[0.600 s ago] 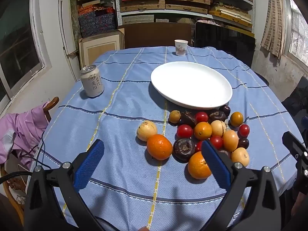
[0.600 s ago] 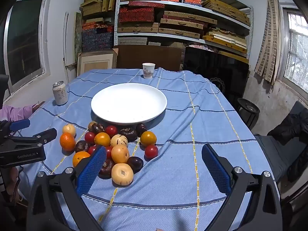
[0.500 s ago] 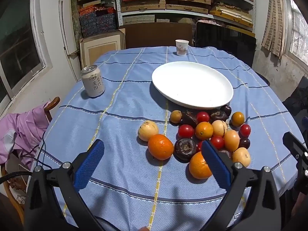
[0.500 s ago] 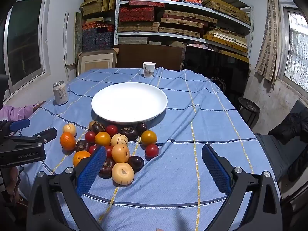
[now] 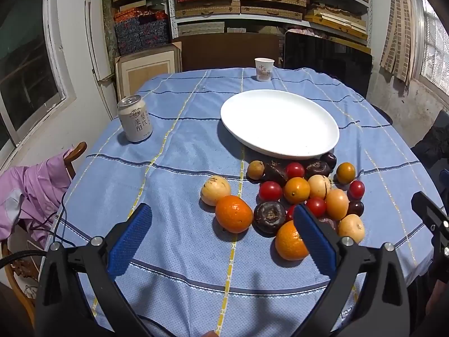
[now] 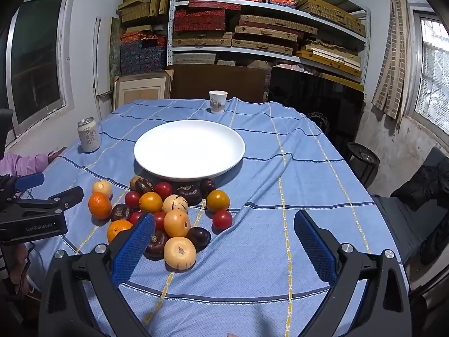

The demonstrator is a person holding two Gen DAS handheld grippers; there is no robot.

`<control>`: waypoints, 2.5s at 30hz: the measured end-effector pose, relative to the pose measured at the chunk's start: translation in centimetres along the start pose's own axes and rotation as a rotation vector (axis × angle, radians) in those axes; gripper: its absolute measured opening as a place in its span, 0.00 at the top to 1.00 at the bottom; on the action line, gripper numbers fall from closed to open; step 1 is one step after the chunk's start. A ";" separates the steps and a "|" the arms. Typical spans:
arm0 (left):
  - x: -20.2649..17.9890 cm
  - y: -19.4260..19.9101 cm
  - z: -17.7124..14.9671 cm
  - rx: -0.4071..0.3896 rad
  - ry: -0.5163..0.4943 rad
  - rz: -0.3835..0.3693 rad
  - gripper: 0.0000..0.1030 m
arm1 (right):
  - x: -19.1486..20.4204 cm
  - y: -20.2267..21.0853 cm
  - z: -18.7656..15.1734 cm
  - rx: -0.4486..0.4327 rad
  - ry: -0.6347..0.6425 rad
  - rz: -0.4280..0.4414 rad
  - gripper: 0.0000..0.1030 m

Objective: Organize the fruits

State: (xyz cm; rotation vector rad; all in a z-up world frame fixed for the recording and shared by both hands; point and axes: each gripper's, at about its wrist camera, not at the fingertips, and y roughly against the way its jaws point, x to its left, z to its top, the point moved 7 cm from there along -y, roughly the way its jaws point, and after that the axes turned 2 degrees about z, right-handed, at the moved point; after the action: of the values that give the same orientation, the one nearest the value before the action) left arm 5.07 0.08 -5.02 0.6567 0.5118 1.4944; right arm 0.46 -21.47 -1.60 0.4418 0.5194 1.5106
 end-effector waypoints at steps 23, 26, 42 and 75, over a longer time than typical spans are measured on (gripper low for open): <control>0.1 0.1 0.1 0.001 0.004 -0.002 0.04 | 0.4 -0.1 0.2 -0.006 0.019 -0.012 0.03; 0.2 0.1 0.1 0.001 0.003 -0.002 0.04 | 0.4 -0.1 0.2 -0.006 0.019 -0.013 0.03; 0.3 0.2 0.2 0.000 0.004 0.000 0.04 | 0.1 -0.1 0.1 -0.005 0.023 -0.017 0.03; 1.3 -0.2 -0.2 0.007 0.023 0.002 0.04 | 0.2 0.0 -0.1 -0.005 0.028 -0.015 0.03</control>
State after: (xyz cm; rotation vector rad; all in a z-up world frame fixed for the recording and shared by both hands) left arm 5.09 1.34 -5.15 0.6462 0.5342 1.5041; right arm 0.38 -21.30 -1.73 0.4128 0.5399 1.5055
